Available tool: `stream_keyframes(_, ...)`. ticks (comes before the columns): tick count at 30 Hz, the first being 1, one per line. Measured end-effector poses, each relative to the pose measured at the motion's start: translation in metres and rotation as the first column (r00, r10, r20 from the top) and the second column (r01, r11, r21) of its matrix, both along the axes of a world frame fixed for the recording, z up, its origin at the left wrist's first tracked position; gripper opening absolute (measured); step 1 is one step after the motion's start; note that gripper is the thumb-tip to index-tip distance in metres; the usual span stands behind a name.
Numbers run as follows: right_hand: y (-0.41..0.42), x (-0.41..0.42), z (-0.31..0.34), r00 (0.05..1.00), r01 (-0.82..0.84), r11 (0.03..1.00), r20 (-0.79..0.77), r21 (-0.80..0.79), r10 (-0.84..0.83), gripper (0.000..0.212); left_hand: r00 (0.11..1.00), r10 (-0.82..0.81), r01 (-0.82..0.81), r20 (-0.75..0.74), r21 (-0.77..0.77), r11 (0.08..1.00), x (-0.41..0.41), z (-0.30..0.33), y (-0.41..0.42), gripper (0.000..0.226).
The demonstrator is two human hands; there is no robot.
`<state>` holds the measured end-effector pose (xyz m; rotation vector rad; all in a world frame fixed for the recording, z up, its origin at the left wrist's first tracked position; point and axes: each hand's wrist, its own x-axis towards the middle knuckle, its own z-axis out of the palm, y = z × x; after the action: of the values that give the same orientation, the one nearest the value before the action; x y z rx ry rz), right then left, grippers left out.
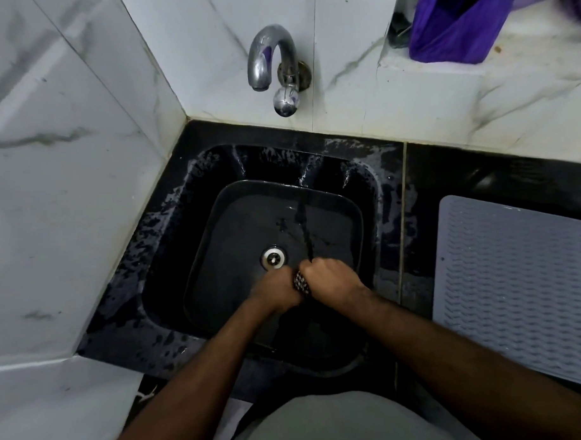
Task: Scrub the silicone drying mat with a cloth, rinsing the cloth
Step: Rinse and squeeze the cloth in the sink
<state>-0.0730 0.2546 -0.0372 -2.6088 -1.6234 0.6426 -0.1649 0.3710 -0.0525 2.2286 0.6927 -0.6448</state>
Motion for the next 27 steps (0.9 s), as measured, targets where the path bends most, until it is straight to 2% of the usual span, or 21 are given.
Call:
stream_keyframes(2, 0.004, -0.004, -0.002, 0.996, 0.079, 0.997, -0.028, -0.028, -0.079, 0.021, 0.996, -0.092, 0.088, -0.001, 0.3, 0.95, 0.0, -0.005, -0.004, 0.034)
stream_keyframes(5, 0.007, -0.009, -0.007, 0.975, 0.196, 0.978, -0.094, -0.064, -0.202, 0.023, 0.965, -0.255, 0.193, 0.054, 0.506, 0.841, -0.003, -0.013, -0.007, 0.025)
stream_keyframes(8, 0.009, -0.013, -0.014, 0.911, 0.328, 0.94, -0.231, -0.095, -0.341, 0.03, 0.913, -0.4, 0.27, 0.082, 0.613, 0.742, -0.008, -0.016, -0.001, 0.02)
stream_keyframes(11, 0.009, -0.014, -0.018, 0.826, 0.382, 0.912, -0.389, -0.148, -0.409, 0.035, 0.832, -0.545, 0.326, 0.101, 0.706, 0.628, -0.013, -0.012, 0.003, 0.013)
stream_keyframes(14, 0.005, -0.015, -0.016, 0.708, 0.408, 0.892, -0.549, -0.195, -0.444, 0.024, 0.758, -0.642, 0.347, 0.117, 0.76, 0.549, -0.015, -0.009, 0.005, 0.023)
stream_keyframes(17, 0.0, -0.017, -0.012, 0.531, 0.46, 0.841, -0.671, -0.285, -0.518, 0.006, 0.707, -0.695, 0.32, 0.135, 0.815, 0.484, -0.016, -0.009, 0.005, 0.03)
stream_keyframes(18, -0.002, -0.017, -0.01, 0.499, 0.454, 0.836, -0.69, -0.307, -0.524, 0.008, 0.694, -0.706, 0.322, 0.141, 0.816, 0.479, -0.016, -0.009, 0.004, 0.03)
stream_keyframes(20, -0.007, -0.015, -0.007, 0.49, 0.437, 0.841, -0.699, -0.319, -0.52, 0.01, 0.697, -0.702, 0.334, 0.149, 0.798, 0.501, -0.016, -0.007, 0.003, 0.026)
stream_keyframes(22, -0.009, -0.011, -0.007, 0.554, 0.434, 0.864, -0.681, -0.254, -0.479, 0.01, 0.755, -0.64, 0.35, 0.141, 0.739, 0.575, -0.015, -0.004, 0.001, 0.018)
stream_keyframes(23, -0.01, -0.009, -0.007, 0.625, 0.416, 0.889, -0.65, -0.192, -0.433, 0.013, 0.796, -0.588, 0.344, 0.143, 0.692, 0.634, -0.014, -0.004, 0.002, 0.019)
stream_keyframes(25, -0.013, -0.004, -0.007, 0.754, 0.371, 0.926, -0.559, -0.072, -0.346, 0.033, 0.862, -0.462, 0.278, 0.208, 0.567, 0.776, -0.014, -0.002, 0.005, 0.03)
stream_keyframes(27, -0.019, 0.0, -0.007, 0.768, 0.367, 0.93, -0.566, 0.006, -0.299, 0.053, 0.927, -0.294, 0.189, 0.233, 0.388, 0.902, -0.014, 0.0, 0.01, 0.037)
